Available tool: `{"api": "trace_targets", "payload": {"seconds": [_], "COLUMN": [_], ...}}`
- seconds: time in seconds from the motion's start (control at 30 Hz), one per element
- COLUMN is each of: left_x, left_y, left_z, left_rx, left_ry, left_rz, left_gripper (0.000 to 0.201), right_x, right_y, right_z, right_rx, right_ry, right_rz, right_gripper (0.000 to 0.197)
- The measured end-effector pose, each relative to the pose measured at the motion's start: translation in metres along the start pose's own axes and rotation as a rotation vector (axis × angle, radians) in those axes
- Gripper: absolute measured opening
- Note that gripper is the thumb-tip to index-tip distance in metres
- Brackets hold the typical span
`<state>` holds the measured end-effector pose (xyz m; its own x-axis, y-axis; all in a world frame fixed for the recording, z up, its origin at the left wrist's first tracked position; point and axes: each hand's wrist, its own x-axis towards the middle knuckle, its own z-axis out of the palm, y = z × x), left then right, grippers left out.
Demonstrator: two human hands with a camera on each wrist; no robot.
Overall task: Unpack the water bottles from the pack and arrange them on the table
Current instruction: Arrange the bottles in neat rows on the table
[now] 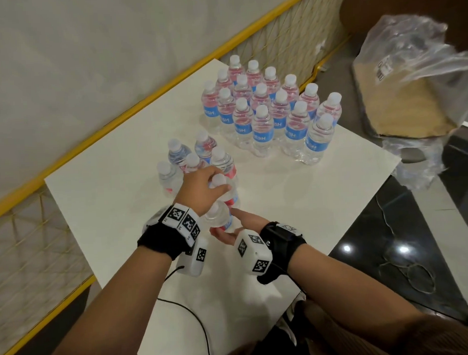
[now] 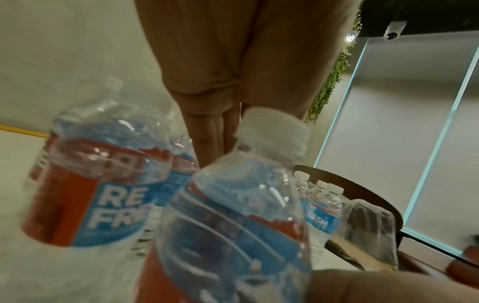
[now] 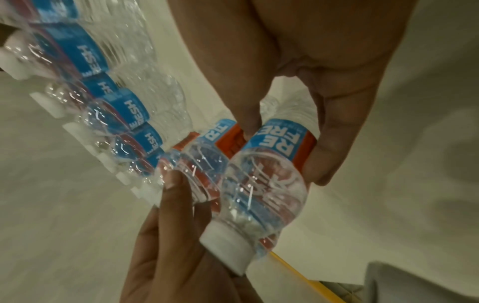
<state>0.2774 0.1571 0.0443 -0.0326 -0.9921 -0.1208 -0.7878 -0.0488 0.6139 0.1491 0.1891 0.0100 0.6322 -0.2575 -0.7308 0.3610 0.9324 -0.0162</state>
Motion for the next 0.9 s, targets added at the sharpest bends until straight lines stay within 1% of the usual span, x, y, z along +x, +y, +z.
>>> {"api": "trace_targets", "payload": {"seconds": [0.03, 0.07, 0.13, 0.17, 0.2, 0.23, 0.27, 0.3, 0.33, 0.37, 0.4, 0.43, 0.47, 0.5, 0.53, 0.57, 0.6, 0.63, 0.7, 0.73, 0.77, 0.83, 0.9], "left_x": [-0.001, 0.001, 0.007, 0.011, 0.015, 0.021, 0.027, 0.034, 0.041, 0.049, 0.056, 0.063, 0.069, 0.074, 0.079, 0.084, 0.088, 0.092, 0.096, 0.096, 0.095, 0.092, 0.090], "left_y": [0.003, 0.008, 0.020, 0.027, 0.035, 0.042, 0.048, 0.054, 0.060, 0.065, 0.071, 0.076, 0.081, 0.085, 0.089, 0.089, 0.089, 0.087, 0.080, 0.076, 0.072, 0.063, 0.054], "left_z": [0.005, 0.011, 0.022, 0.028, 0.034, 0.040, 0.046, 0.052, 0.056, 0.061, 0.065, 0.069, 0.073, 0.076, 0.079, 0.083, 0.086, 0.091, 0.101, 0.106, 0.112, 0.121, 0.129], "left_rx": [-0.014, -0.035, -0.097, -0.128, -0.144, -0.152, -0.156, -0.164, -0.170, -0.175, -0.178, -0.184, -0.193, -0.205, -0.216, -0.225, -0.236, -0.254, -0.341, -0.410, -0.477, -0.560, -0.563], "left_ry": [0.004, 0.004, 0.006, 0.003, -0.005, -0.008, -0.009, -0.005, -0.009, -0.011, -0.023, -0.034, -0.044, -0.041, -0.036, -0.029, -0.030, -0.034, -0.078, -0.118, -0.149, -0.191, -0.190], "left_rz": [0.008, 0.021, 0.041, 0.050, 0.057, 0.072, 0.090, 0.103, 0.104, 0.106, 0.102, 0.094, 0.076, 0.065, 0.055, 0.048, 0.034, 0.019, -0.026, -0.053, -0.069, -0.076, -0.065], "left_gripper": [0.020, 0.019, 0.020, 0.021, 0.022, 0.023, 0.024, 0.026, 0.028, 0.029, 0.030, 0.031, 0.030, 0.029, 0.029, 0.031, 0.035, 0.039, 0.044, 0.047, 0.052, 0.068, 0.077], "right_x": [-0.003, -0.006, -0.013, -0.017, -0.019, -0.021, -0.026, -0.031, -0.039, -0.045, -0.048, -0.052, -0.054, -0.055, -0.059, -0.059, -0.061, -0.065, -0.072, -0.073, -0.072, -0.068, -0.064], "right_y": [-0.001, -0.004, -0.014, -0.020, -0.027, -0.034, -0.039, -0.046, -0.051, -0.056, -0.065, -0.073, -0.081, -0.090, -0.097, -0.105, -0.113, -0.121, -0.131, -0.135, -0.138, -0.142, -0.141], "right_z": [-0.007, -0.016, -0.032, -0.040, -0.048, -0.054, -0.058, -0.062, -0.063, -0.064, -0.072, -0.076, -0.081, -0.086, -0.088, -0.094, -0.098, -0.102, -0.107, -0.110, -0.114, -0.120, -0.123], "right_rx": [0.107, 0.164, 0.235, 0.214, 0.209, 0.179, 0.157, 0.104, 0.068, 0.074, 0.128, 0.192, 0.228, 0.258, 0.306, 0.300, 0.252, 0.140, -0.055, -0.118, -0.198, -0.397, -0.570], "right_ry": [-0.036, -0.095, -0.050, -0.039, 0.001, 0.070, 0.112, 0.179, 0.206, 0.213, 0.199, 0.180, 0.149, 0.147, 0.156, 0.210, 0.285, 0.373, 0.448, 0.444, 0.449, 0.488, 0.521], "right_rz": [0.046, 0.048, 0.002, -0.005, -0.006, -0.033, -0.078, -0.147, -0.209, -0.234, -0.227, -0.212, -0.214, -0.238, -0.271, -0.337, -0.418, -0.494, -0.595, -0.611, -0.617, -0.626, -0.662], "right_gripper": [0.027, 0.028, 0.028, 0.036, 0.040, 0.034, 0.029, 0.032, 0.035, 0.044, 0.056, 0.062, 0.059, 0.052, 0.048, 0.048, 0.045, 0.039, 0.029, 0.027, 0.031, 0.048, 0.057]}}
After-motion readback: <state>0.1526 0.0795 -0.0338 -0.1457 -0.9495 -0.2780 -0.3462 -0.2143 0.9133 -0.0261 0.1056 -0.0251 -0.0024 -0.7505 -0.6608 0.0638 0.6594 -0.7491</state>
